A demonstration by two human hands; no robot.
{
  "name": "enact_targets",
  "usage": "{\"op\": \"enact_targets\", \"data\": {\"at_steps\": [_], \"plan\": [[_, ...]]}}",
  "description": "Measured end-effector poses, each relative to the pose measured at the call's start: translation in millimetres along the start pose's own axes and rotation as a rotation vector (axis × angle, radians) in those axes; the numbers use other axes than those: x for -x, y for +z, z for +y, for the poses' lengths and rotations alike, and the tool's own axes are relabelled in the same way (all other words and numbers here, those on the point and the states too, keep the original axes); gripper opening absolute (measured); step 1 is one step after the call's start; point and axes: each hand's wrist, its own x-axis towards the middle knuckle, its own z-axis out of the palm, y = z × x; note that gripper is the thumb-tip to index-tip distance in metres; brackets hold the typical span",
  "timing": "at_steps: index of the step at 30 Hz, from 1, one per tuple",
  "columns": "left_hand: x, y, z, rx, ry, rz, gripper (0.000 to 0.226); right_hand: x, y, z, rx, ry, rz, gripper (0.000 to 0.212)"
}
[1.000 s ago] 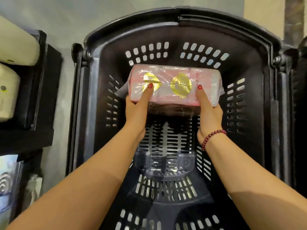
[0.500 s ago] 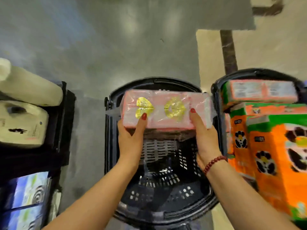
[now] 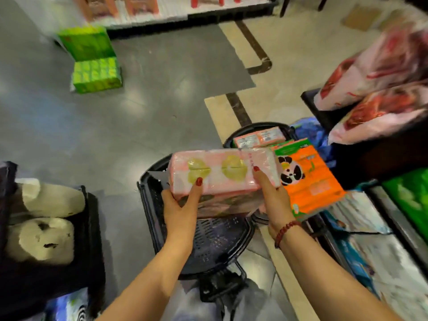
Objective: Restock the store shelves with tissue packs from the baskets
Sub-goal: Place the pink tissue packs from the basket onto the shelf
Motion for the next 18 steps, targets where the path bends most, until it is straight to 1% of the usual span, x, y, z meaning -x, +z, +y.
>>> {"op": "enact_targets", "data": {"at_steps": [3,4,7,10,11,13,14,16,18], "plan": [[33,27,14,0.022,0.057,-0.086,0.053,16,-39,-18,-0.023,-0.045,0.050,0.024],[44,35,15,0.028,0.081,-0.107,0.052,22,-53,-23,-0.027,-0.061,0.077,0.024],[80,67,19,0.021,0.145,-0.176,0.048,39,-100,-41,-0.070,-0.117,0.140,0.035],[115,104,22,0.029,0.171,-0.277,0.052,57,-157,-56,-0.111,-0.166,0.190,0.057],[129,118,23,0.038,0.175,-0.310,0.055,65,-178,-61,-0.110,-0.187,0.214,0.054],[159,146,27,0.053,0.201,-0.374,0.062,83,-221,-71,-0.115,-0.235,0.290,0.035],[176,160,29,0.069,0.227,-0.403,0.066,92,-242,-77,-0.111,-0.258,0.328,0.030],[209,188,34,0.108,0.279,-0.458,0.064,114,-283,-91,-0.078,-0.308,0.393,0.030],[241,213,40,0.138,0.316,-0.532,0.058,139,-319,-108,-0.035,-0.358,0.447,0.041]]}}
